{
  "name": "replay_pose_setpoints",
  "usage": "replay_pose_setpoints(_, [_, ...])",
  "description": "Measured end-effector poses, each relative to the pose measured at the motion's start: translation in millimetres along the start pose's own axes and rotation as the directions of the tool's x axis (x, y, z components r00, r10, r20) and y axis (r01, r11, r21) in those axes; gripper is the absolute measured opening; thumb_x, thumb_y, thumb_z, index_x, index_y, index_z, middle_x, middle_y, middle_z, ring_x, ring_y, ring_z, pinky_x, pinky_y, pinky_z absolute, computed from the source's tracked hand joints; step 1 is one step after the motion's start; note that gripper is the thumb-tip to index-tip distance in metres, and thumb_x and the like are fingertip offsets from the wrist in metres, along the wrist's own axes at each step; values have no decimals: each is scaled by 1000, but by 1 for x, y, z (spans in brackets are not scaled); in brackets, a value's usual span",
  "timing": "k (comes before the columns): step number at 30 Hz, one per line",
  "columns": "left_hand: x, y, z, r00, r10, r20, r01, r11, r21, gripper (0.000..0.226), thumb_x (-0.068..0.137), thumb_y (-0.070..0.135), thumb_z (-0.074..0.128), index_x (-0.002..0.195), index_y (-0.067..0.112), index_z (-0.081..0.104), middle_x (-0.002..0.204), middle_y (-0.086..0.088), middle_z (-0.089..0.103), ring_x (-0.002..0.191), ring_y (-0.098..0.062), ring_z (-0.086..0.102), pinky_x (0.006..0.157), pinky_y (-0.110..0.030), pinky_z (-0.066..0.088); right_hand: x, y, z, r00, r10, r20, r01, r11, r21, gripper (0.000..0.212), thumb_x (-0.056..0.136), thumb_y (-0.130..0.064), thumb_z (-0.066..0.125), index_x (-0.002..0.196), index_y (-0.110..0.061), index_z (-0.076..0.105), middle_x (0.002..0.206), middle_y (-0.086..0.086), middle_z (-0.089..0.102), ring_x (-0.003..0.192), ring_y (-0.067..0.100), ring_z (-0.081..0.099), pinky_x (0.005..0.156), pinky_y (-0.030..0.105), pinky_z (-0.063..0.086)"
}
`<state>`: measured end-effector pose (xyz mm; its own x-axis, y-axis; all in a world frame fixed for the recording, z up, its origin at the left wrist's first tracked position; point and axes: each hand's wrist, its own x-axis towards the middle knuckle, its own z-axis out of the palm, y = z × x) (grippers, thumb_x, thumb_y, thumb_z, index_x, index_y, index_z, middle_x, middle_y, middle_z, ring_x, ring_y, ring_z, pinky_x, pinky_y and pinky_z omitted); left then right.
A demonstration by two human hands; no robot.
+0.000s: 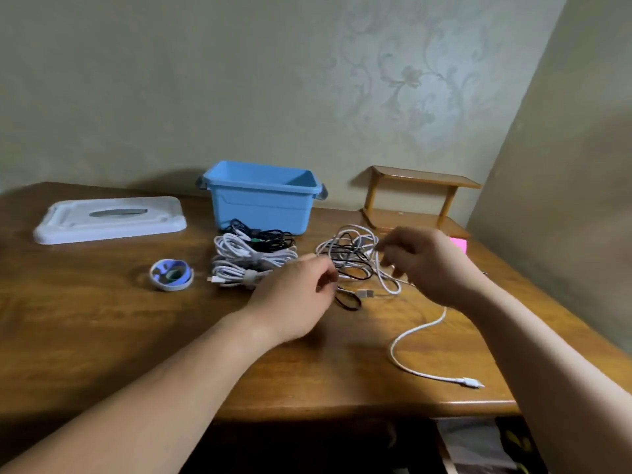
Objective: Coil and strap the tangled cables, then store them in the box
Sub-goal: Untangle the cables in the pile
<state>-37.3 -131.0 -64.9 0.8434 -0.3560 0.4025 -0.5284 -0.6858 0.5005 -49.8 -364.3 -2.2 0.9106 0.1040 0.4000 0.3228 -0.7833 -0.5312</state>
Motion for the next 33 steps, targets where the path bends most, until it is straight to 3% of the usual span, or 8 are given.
replay_pose_setpoints(6, [-5, 19, 23, 976, -4, 217, -18, 995, 97, 23, 101, 57, 56, 112, 39, 67, 114, 18, 60, 102, -11, 64, 93, -43, 56, -34, 28, -20, 723, 120, 680, 115, 950, -290, 30, 97, -25, 74, 116, -48, 71, 115, -26, 66, 105, -4, 63, 91, 23, 55])
replay_pose_setpoints(11, [-8, 45, 31, 957, -86, 278, 77, 996, 43, 51, 92, 80, 47, 93, 33, 66, 103, 14, 58, 96, -10, 61, 88, -40, 54, -37, 34, 3, 907, 55, 418, 83, 948, -306, 18, 101, -24, 69, 94, -40, 66, 94, -16, 68, 87, 1, 62, 72, 20, 49])
replay_pose_setpoints(15, [-2, 54, 28, 965, -149, 218, 203, 947, -251, 35, 109, 46, 55, 95, 19, 71, 94, -5, 74, 89, -23, 68, 87, -42, 56, -32, 20, 6, 999, -26, 39, 23, 997, 76, 13, 104, -17, 65, 97, -27, 62, 85, -5, 71, 74, 8, 67, 70, 34, 58])
replay_pose_setpoints(18, [16, 46, -4, 974, -215, 73, 187, 580, -792, 43, 115, 34, 43, 93, 9, 71, 92, -15, 74, 86, -26, 70, 87, -43, 59, -15, 6, -4, 992, -64, -106, 82, 981, 173, 7, 104, -21, 67, 102, -27, 65, 85, -6, 71, 74, 9, 66, 69, 34, 59])
replay_pose_setpoints(22, [45, 28, -55, 926, -376, -31, 42, 186, -982, 35, 113, 30, 49, 86, 13, 62, 66, -2, 54, 45, -11, 41, 44, -21, 37, 14, -1, 2, 988, -81, -134, 107, 975, 195, 6, 102, -27, 70, 98, -25, 74, 81, -7, 72, 77, 14, 68, 74, 43, 59])
replay_pose_setpoints(26, [55, 14, -52, 887, -459, -50, 77, 253, -964, 33, 110, 41, 55, 100, 12, 66, 71, 0, 60, 52, -9, 45, 45, -22, 32, 34, -26, 44, 953, -144, -265, 214, 942, 258, 9, 102, -27, 71, 93, -24, 72, 71, -10, 66, 64, 5, 56, 60, 24, 46])
replay_pose_setpoints(30, [63, -5, -48, 868, -485, -110, 81, 356, -931, 31, 104, 48, 66, 100, 17, 69, 84, 1, 75, 85, -19, 66, 81, -40, 55, 50, -53, 93, 921, -254, -297, 314, 933, 175, 5, 98, -32, 72, 99, -28, 74, 74, -16, 65, 64, 6, 56, 61, 33, 47])
replay_pose_setpoints(33, [73, -20, -56, 864, -470, -181, 55, 444, -895, 28, 111, 29, 57, 87, 16, 66, 76, -1, 74, 77, -19, 68, 74, -35, 54, 62, -65, 112, 900, -364, -240, 385, 922, 46, 13, 99, -35, 71, 110, -29, 71, 92, -12, 72, 76, 14, 63, 67, 38, 54])
